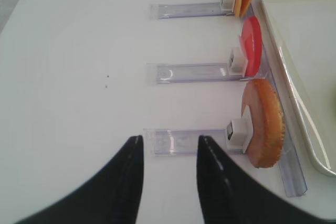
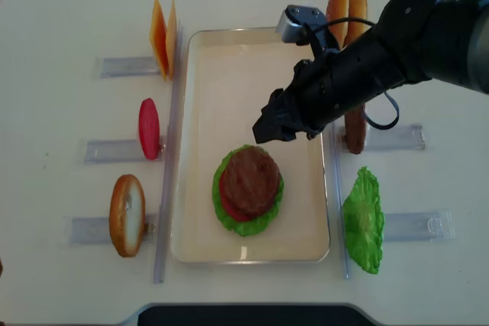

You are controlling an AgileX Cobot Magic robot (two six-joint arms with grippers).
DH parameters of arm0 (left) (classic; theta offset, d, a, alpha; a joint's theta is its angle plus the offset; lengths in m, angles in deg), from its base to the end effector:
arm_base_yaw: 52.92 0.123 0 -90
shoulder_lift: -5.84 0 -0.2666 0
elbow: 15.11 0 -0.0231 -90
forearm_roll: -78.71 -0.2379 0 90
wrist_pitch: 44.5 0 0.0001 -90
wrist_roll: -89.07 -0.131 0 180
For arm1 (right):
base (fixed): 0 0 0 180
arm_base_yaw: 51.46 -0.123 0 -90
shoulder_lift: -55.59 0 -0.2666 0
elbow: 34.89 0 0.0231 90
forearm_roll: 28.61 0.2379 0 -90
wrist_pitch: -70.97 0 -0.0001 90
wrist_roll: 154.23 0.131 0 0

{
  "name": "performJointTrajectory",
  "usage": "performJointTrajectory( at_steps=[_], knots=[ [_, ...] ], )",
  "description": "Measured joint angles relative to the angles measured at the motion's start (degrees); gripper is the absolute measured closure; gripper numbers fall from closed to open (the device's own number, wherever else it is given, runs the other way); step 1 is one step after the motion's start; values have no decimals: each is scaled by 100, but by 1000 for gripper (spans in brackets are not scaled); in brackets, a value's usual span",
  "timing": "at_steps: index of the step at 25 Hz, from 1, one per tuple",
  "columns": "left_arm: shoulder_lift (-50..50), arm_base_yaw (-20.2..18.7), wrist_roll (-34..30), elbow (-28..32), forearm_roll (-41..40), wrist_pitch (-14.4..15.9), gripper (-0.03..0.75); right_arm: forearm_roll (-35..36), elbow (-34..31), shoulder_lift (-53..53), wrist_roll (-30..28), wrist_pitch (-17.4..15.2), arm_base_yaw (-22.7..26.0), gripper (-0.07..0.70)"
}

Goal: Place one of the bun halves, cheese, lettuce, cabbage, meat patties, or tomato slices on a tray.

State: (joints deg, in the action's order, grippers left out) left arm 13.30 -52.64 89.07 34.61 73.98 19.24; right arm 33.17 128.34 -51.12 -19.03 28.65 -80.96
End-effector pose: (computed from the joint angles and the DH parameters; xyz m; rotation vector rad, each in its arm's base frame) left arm 0.0351 0.0099 0.2389 -0.0109 2.1091 0.1029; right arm 0.2624 0.2378 0.1782 -0.7099 2.5196 1.0655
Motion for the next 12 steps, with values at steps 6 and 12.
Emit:
performJointTrajectory(
  at_steps=[6,12],
  knots=[
    [0,0,0,0,0,0,451,-1124,-5,895,766,238,0,253],
    [0,0,0,0,0,0,451,-3760,-5,1792,2998,-312,72,253]
  ],
)
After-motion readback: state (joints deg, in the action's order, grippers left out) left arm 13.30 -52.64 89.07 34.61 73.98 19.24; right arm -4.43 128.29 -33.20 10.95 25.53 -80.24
